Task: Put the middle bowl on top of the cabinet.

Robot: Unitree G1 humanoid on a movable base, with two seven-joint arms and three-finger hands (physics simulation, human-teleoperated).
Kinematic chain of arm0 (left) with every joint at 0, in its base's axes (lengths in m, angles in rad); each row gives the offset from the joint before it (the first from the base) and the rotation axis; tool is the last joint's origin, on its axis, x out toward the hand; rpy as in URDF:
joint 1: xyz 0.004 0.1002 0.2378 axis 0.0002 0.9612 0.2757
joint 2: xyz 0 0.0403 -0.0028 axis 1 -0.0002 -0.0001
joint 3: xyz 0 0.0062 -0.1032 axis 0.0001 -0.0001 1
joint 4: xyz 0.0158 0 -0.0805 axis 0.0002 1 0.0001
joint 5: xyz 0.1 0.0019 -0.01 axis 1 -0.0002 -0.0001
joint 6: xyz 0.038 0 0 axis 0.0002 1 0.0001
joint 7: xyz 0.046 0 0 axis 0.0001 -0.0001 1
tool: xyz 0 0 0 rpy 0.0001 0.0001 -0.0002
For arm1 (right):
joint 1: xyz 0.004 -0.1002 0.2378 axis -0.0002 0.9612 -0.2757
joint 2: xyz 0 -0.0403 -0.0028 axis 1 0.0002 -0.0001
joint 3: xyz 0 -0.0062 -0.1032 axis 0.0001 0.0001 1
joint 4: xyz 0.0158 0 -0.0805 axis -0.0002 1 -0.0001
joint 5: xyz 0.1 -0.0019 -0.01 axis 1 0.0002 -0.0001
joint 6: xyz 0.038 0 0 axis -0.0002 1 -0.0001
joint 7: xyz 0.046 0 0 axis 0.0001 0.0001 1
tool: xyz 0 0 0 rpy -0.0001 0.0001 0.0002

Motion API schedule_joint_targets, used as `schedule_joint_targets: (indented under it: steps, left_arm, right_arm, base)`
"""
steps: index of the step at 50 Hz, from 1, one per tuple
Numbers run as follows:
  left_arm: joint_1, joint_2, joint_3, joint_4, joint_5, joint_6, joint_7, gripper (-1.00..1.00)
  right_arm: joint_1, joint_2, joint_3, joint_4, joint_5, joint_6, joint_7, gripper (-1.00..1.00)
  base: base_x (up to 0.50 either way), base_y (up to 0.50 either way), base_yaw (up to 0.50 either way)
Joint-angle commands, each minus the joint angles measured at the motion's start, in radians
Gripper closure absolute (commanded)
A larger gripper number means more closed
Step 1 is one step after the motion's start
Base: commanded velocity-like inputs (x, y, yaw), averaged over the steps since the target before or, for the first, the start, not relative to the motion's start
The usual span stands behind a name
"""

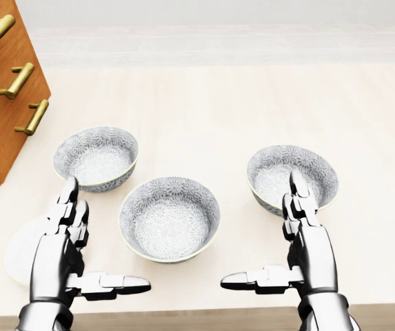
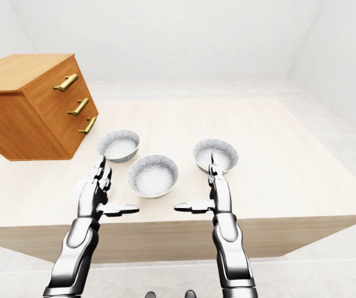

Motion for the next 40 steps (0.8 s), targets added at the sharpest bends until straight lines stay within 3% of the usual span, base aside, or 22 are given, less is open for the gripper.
schedule_joint_targets:
  steps: [1,3,5,7,14,21,31,40]
  left_arm:
    - [0.052,0.016,0.031,-0.101,-0.044,0.036,-0.028,-1.0]
    - [0.043,0.011,0.042,-0.104,-0.044,0.054,-0.024,-1.0]
    - [0.036,0.012,0.053,-0.115,-0.049,0.068,-0.028,-1.0]
    - [0.016,0.011,0.073,-0.124,-0.058,0.068,-0.018,-1.0]
    - [-0.014,0.014,0.097,-0.141,-0.075,0.068,-0.013,-1.0]
    - [-0.033,0.023,0.112,-0.102,-0.081,0.068,-0.015,-1.0]
    - [-0.036,0.036,0.128,-0.067,-0.079,0.068,-0.03,-1.0]
    - [-0.041,0.036,0.129,-0.064,-0.081,0.068,-0.029,-1.0]
  right_arm:
    - [0.067,-0.011,0.012,-0.07,-0.016,0.003,0.004,-1.0]
    - [0.076,-0.004,0.009,-0.074,-0.054,-0.019,-0.015,-1.0]
    - [0.088,-0.004,0.003,-0.096,-0.032,-0.007,0.02,-1.0]
    - [0.09,-0.002,-0.007,-0.108,-0.025,0.001,0.03,-1.0]
    - [0.085,0.004,-0.021,-0.099,-0.046,-0.015,0.035,-1.0]
    - [0.082,0.008,-0.021,-0.121,-0.046,-0.001,0.049,-1.0]
    - [0.071,0.011,-0.02,-0.079,-0.06,-0.031,0.05,-1.0]
    - [0.072,0.009,-0.021,-0.09,-0.062,-0.03,0.053,-1.0]
  base:
    - [0.0,0.0,0.0]
    - [0.0,0.0,0.0]
    - [0.0,0.0,0.0]
    - [0.0,0.22,0.0]
    - [0.0,0.49,0.0]
    - [0.0,0.5,0.0]
    - [0.0,0.5,0.0]
    - [0.0,0.5,0.0]
